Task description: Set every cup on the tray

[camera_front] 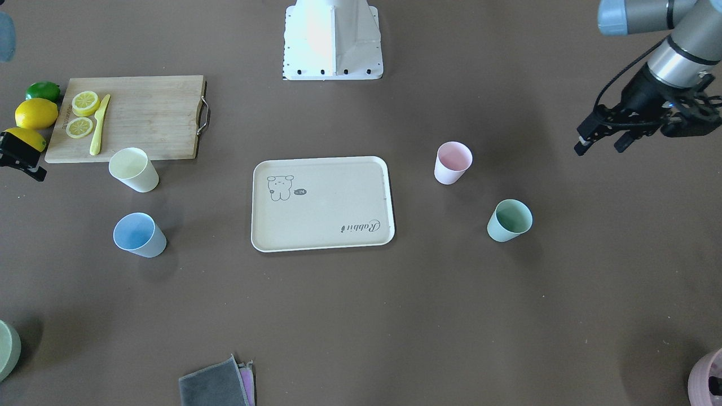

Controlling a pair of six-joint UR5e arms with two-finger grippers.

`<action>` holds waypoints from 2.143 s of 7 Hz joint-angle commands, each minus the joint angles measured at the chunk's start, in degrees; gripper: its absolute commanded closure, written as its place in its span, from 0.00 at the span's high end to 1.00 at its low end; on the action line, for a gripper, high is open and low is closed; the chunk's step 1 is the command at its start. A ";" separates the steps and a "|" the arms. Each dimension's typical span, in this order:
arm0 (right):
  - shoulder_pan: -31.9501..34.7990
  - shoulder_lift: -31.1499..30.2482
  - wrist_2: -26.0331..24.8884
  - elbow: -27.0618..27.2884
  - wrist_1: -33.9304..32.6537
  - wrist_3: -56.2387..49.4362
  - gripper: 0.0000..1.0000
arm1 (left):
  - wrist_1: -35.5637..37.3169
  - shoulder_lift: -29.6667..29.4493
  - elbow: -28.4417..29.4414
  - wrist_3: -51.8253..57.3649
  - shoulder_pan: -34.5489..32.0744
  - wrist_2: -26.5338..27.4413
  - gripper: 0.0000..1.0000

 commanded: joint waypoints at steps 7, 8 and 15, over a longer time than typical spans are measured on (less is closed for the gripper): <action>-20.98 -5.14 -12.30 -2.09 13.27 13.25 0.24 | 0.06 -3.44 1.41 -5.19 5.13 3.08 0.98; -21.07 -3.66 -12.40 -3.50 13.27 12.82 0.00 | 0.06 -4.22 1.67 -5.19 5.21 3.18 0.98; -15.01 3.03 -4.31 -3.25 12.65 13.95 0.00 | 0.06 -9.15 5.53 -8.44 16.54 10.19 0.97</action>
